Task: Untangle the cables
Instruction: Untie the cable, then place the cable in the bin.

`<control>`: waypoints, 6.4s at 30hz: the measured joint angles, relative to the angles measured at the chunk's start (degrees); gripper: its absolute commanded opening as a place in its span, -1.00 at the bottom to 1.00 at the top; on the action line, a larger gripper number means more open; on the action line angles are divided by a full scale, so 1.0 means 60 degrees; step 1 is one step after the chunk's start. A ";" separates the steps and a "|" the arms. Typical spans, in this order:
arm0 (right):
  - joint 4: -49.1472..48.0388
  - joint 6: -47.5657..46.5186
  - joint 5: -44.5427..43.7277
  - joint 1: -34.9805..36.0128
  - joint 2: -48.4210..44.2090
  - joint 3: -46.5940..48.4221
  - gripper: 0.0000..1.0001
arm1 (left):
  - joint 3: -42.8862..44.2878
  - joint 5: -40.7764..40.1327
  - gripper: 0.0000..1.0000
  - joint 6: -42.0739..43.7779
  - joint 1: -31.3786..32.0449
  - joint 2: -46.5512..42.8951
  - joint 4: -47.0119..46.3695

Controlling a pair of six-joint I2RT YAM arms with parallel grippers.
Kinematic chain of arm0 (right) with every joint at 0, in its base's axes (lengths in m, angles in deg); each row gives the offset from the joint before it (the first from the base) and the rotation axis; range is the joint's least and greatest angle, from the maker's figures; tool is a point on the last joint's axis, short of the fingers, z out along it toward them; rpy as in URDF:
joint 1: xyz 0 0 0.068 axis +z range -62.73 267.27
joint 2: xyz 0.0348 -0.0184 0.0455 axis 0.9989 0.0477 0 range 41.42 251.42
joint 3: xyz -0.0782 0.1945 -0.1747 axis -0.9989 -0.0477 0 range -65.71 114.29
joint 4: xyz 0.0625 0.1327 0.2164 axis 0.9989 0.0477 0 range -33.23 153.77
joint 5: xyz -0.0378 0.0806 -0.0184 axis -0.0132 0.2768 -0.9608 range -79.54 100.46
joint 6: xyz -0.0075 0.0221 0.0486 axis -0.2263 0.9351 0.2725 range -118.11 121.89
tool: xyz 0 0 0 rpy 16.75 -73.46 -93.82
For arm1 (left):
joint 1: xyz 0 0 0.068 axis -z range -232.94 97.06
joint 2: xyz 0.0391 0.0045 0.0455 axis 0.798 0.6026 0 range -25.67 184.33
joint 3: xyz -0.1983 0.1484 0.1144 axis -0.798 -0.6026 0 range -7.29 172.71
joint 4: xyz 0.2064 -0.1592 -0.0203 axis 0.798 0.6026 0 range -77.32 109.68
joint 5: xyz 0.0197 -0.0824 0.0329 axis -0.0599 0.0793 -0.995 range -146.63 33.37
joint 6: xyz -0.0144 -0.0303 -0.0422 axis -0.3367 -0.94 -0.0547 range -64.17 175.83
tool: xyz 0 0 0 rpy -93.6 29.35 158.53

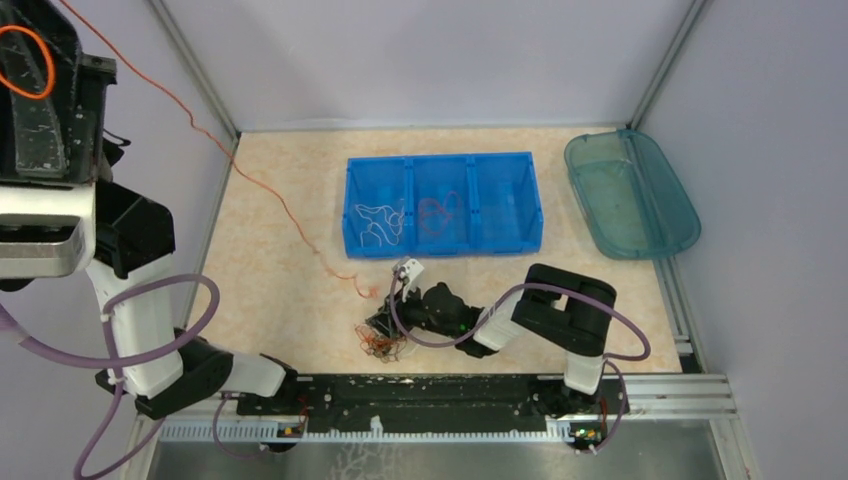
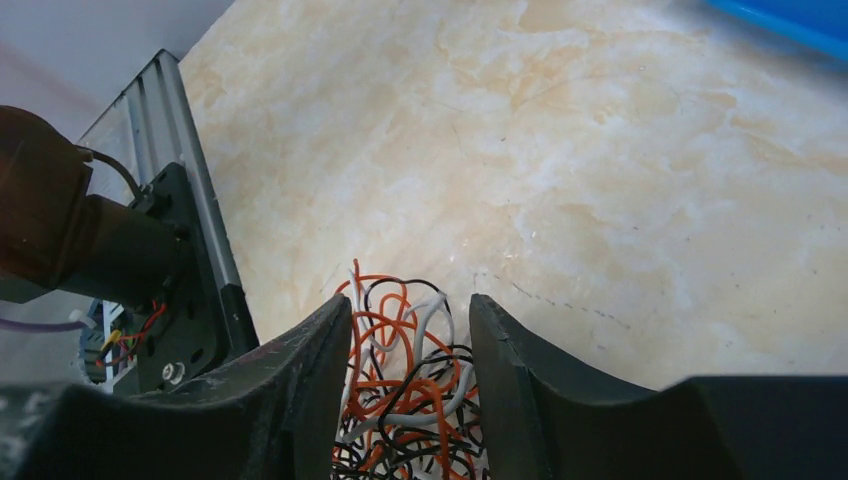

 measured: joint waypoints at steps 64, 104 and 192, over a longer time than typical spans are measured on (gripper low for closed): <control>0.3439 -0.2867 0.0732 -0.1963 -0.4685 0.2608 0.29 | -0.3457 0.0838 -1.00 -0.3366 0.0000 -0.1144 0.2936; 0.7868 -0.2419 -0.3679 -0.3803 -0.7271 0.1348 0.45 | -0.3883 -0.0069 -1.00 -0.0958 0.1239 0.3668 0.0969; 1.0546 -0.0025 -0.3180 -0.5814 -0.7992 0.1887 0.46 | -0.6058 -0.2466 1.00 -0.1723 0.1107 0.5129 0.9898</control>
